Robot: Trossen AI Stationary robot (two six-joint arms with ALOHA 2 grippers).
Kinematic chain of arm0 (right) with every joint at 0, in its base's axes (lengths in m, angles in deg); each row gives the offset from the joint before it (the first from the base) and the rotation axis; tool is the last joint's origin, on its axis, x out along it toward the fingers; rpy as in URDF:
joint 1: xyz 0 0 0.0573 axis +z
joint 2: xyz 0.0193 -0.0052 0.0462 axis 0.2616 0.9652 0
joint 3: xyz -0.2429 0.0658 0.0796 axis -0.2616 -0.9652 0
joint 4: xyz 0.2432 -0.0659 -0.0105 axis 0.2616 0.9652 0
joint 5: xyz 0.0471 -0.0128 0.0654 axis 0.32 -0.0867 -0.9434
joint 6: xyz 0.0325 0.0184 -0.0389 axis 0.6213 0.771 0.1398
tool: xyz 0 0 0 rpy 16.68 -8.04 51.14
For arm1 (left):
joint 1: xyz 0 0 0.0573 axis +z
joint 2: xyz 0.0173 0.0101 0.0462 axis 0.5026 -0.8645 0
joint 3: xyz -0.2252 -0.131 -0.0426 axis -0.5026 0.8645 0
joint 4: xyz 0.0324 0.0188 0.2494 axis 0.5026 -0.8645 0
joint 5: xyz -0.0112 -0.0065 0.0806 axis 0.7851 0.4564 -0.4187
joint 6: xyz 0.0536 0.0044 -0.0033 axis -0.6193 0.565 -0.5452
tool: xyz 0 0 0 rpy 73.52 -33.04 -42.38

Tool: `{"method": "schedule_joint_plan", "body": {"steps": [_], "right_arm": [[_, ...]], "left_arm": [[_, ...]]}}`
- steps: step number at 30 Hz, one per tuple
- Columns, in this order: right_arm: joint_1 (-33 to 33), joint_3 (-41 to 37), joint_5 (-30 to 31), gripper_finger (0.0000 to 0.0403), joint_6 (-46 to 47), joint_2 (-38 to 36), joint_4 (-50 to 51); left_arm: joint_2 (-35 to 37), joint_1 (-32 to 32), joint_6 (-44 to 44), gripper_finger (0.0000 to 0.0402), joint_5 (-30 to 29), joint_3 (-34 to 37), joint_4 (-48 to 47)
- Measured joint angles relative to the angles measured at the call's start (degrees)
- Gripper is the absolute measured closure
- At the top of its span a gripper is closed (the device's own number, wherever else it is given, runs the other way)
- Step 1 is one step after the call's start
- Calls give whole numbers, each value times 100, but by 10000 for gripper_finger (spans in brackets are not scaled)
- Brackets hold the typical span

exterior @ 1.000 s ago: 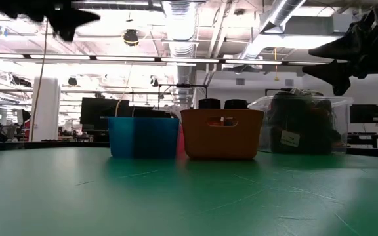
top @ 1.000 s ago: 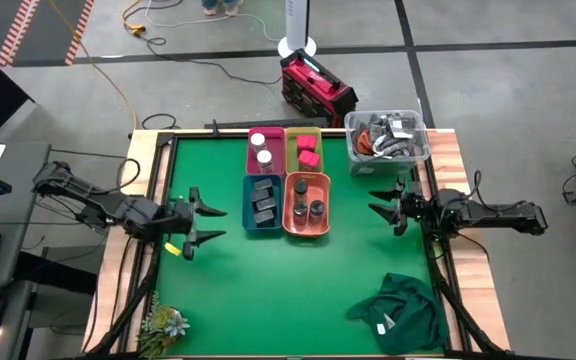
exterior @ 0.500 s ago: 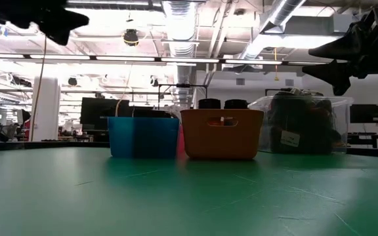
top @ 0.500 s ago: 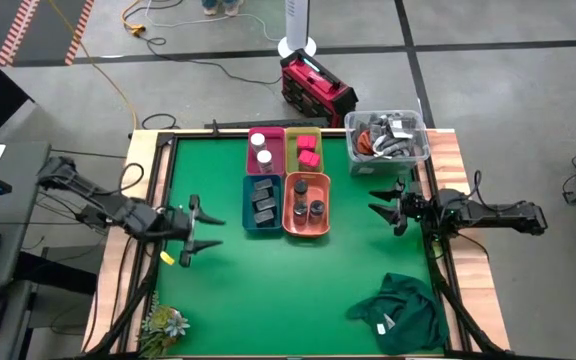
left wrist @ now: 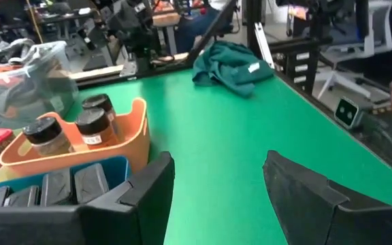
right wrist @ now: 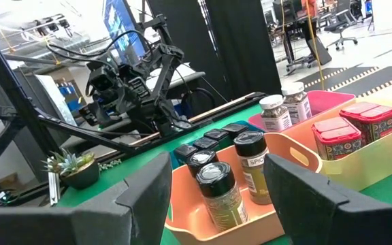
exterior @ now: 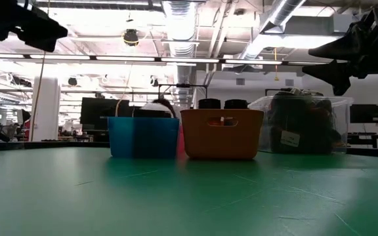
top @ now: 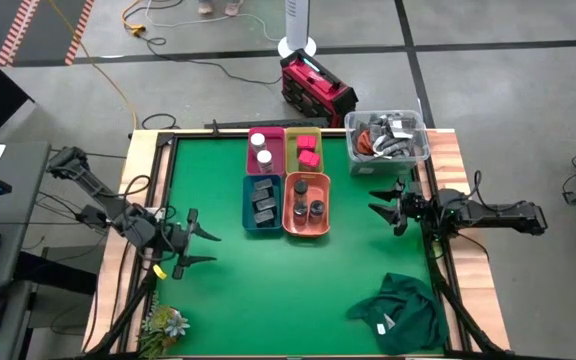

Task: Sort spices by type
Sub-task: Return to Home Position

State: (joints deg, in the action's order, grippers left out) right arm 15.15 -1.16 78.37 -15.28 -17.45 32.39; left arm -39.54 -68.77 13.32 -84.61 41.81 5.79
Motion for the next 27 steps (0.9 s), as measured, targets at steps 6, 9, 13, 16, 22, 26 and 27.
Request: {"method": "schedule_joint_plan", "body": {"steps": [6,9,13,16,22,26,27], "right_arm": [[0,0,1,143,0,0,0],[-1,0,2,143,0,0,0],[0,0,2,143,0,0,0],[-1,0,2,143,0,0,0],[-2,0,2,143,0,0,0],[-2,0,2,143,0,0,0],[-2,0,2,143,0,0,0]], "left_arm": [[120,-8,7,187,29,0,-269],[231,-8,24,187,120,0,-463],[357,-8,89,187,170,0,-689],[438,-8,139,187,278,0,-782],[494,-8,298,187,428,0,-1087],[494,-8,343,187,547,0,-1148],[494,-8,345,187,586,0,-1150]]}}
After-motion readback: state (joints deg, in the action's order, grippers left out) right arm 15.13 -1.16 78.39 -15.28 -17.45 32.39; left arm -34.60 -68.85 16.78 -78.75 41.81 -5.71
